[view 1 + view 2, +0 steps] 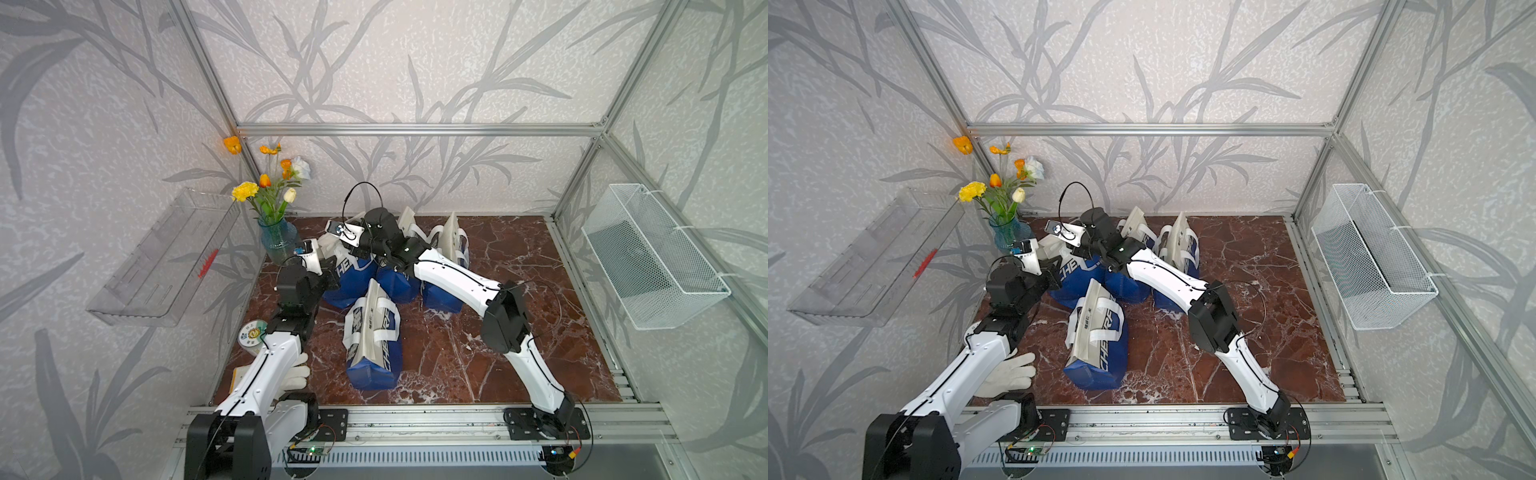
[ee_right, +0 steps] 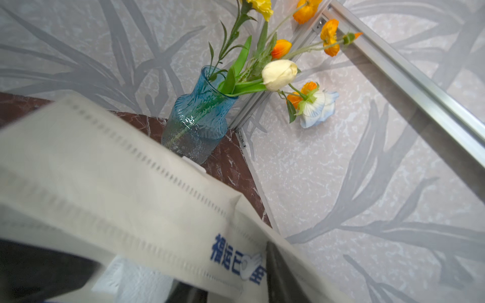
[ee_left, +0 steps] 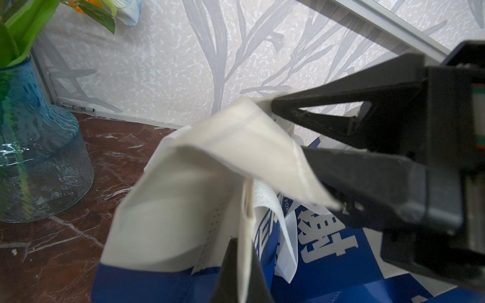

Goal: Open the takeout bag
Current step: Open the takeout bag at the center of the board.

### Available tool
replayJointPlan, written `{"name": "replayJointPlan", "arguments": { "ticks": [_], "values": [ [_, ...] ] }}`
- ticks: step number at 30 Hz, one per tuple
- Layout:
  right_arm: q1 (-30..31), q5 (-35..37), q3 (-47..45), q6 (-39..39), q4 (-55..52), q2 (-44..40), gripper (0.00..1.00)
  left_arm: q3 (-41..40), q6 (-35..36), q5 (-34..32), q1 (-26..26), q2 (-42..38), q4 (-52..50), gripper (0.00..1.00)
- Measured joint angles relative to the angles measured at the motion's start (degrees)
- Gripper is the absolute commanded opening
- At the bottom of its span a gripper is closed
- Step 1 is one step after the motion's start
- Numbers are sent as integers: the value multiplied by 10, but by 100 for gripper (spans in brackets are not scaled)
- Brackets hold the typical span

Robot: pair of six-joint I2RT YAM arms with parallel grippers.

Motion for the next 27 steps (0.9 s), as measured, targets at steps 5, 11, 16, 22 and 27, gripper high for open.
{"name": "replayJointPlan", "arguments": {
  "ticks": [5,11,16,22,27],
  "values": [
    [2,32,20,6,10,17,18,0,5,0,0,0,1,0],
    [9,50,100,9,7,73,0,1,10,-1,0,0,6,0],
    [17,68,153,9,-2,107,0,1,10,-5,0,0,7,0],
    [18,87,158,-2,-3,108,0,1,10,-17,0,-2,13,0],
    [23,108,157,-36,-3,107,0,0,9,-46,0,-4,8,0]
  ]
}}
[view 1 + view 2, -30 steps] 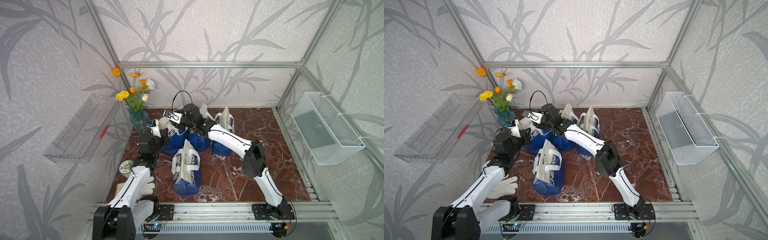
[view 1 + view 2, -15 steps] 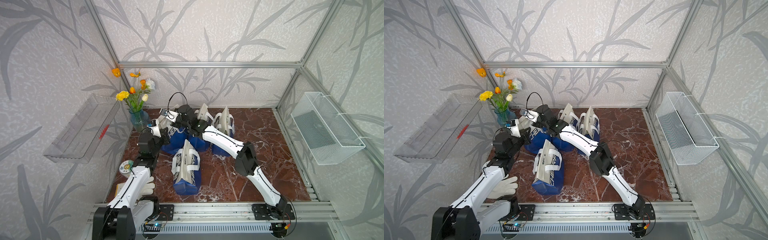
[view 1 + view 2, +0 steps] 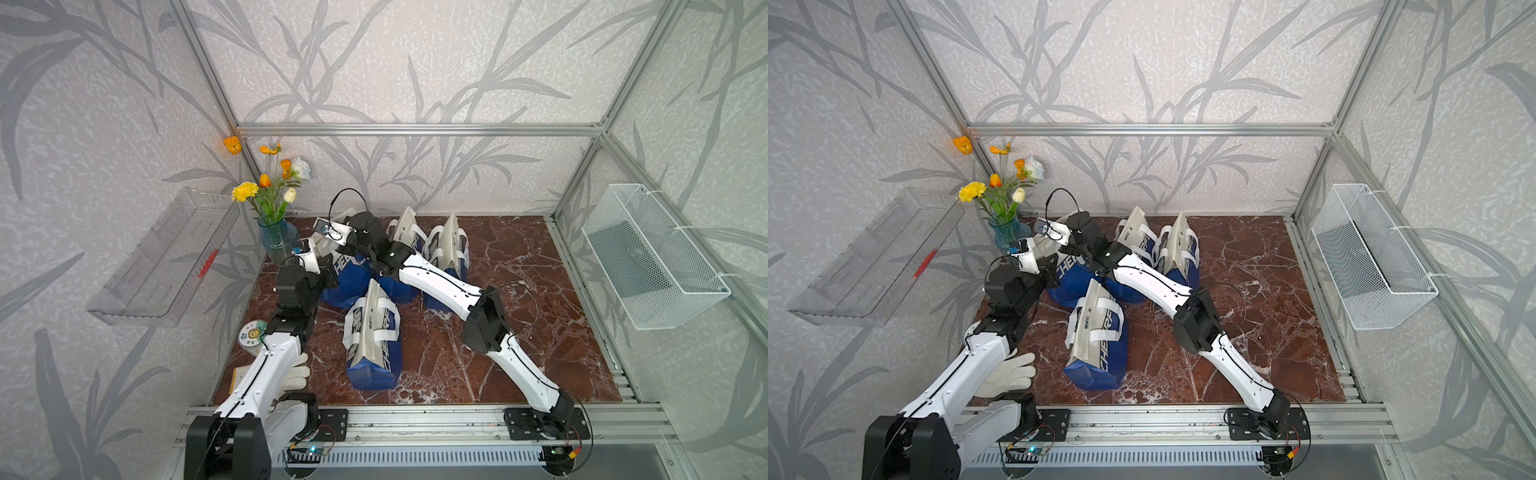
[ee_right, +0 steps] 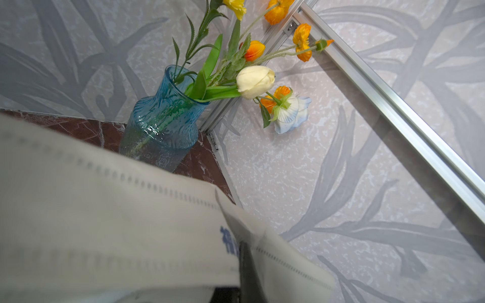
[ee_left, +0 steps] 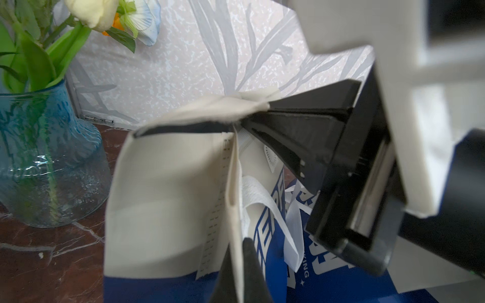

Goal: Open the takeout bag
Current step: Open the takeout bag at the center of the board.

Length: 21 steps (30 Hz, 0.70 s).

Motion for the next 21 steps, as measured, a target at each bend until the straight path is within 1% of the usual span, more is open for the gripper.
{"name": "replayJointPlan", "arguments": {
  "ticks": [4,11,16,21],
  "values": [
    [5,21,-14,-47,0,-10,0,0,-2,-40,0,0,-14,0],
    [19,63,-21,-155,3,-14,0,19,-13,-109,-5,13,-48,0],
    [24,75,-21,-199,4,-17,0,30,-17,-143,-7,21,-67,0],
    [26,76,-19,-218,-3,-19,0,30,-19,-161,-8,21,-73,0]
  ]
}}
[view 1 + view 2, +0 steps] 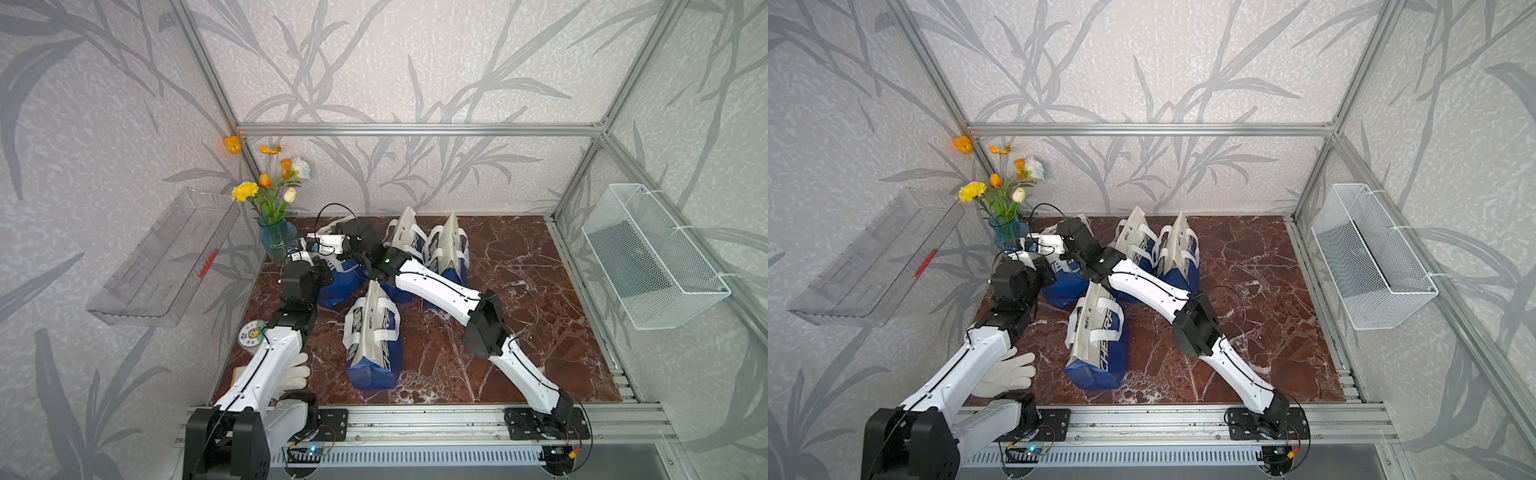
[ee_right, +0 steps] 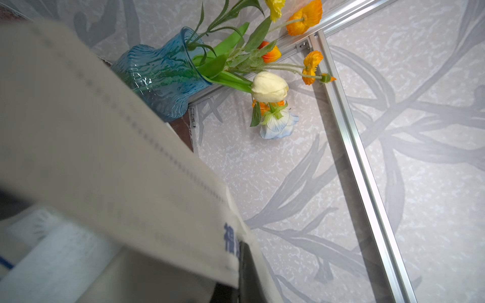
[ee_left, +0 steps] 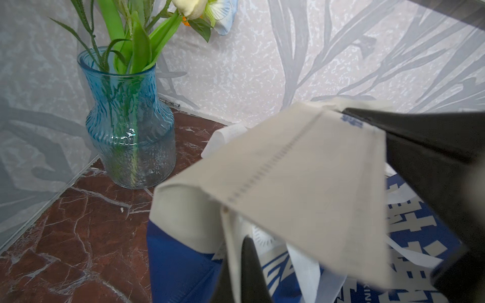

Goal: Open the takeout bag
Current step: Open the takeout bag at the center of the board.

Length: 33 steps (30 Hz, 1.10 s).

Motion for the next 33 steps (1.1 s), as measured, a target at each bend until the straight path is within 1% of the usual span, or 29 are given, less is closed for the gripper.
{"name": "replayJointPlan", "arguments": {
  "ticks": [10,19,24,29,33],
  "values": [
    [0,-5,59,14,-92,-2,0,2,5,1,-3,5,3,0],
    [-2,-14,78,45,-147,-9,0,4,10,3,-4,7,1,0],
    [-11,-19,97,74,-176,-12,0,4,10,5,-4,6,-9,0],
    [-22,-37,98,122,-204,-21,0,4,8,29,-4,-4,-10,0],
    [-24,-42,97,134,-206,-27,0,9,12,32,-4,-4,-14,0]
  ]
}}
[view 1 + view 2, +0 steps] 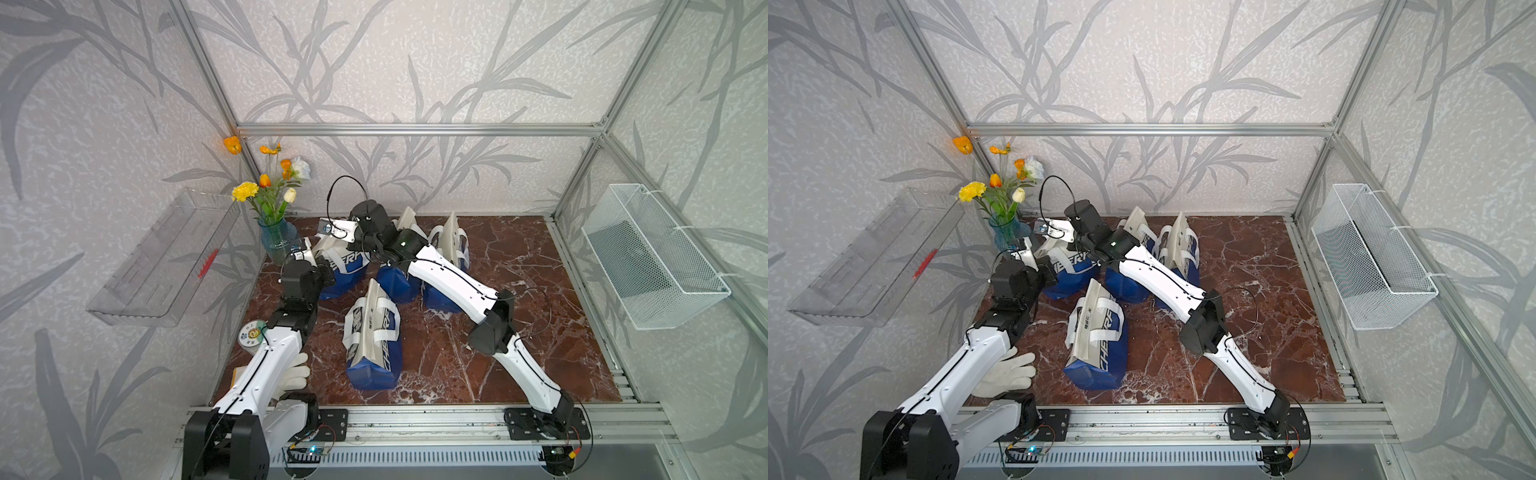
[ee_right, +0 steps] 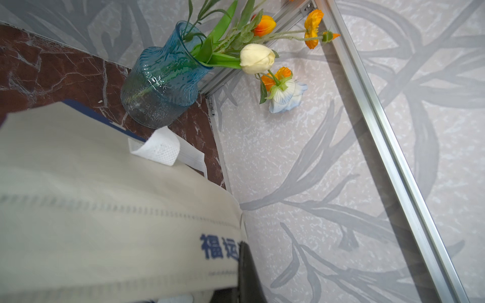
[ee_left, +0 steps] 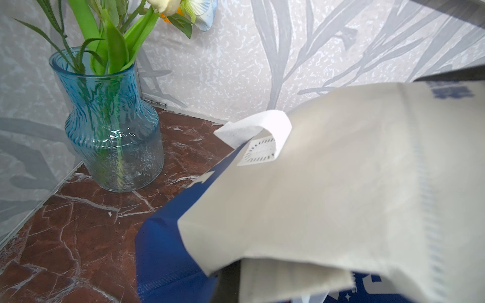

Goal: Open the takeout bag
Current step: Open the takeout bag at the center of the board.

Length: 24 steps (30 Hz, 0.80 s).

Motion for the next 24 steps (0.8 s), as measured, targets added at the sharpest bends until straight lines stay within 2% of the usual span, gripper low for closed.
{"name": "replayJointPlan", "arguments": {
  "ticks": [16,24],
  "values": [
    [0,-2,24,-19,-26,0,0,13,16,-12,-6,21,-3,0],
    [-7,-6,-33,48,-4,-18,15,9,-21,28,-5,-16,-19,0]
  ]
}}
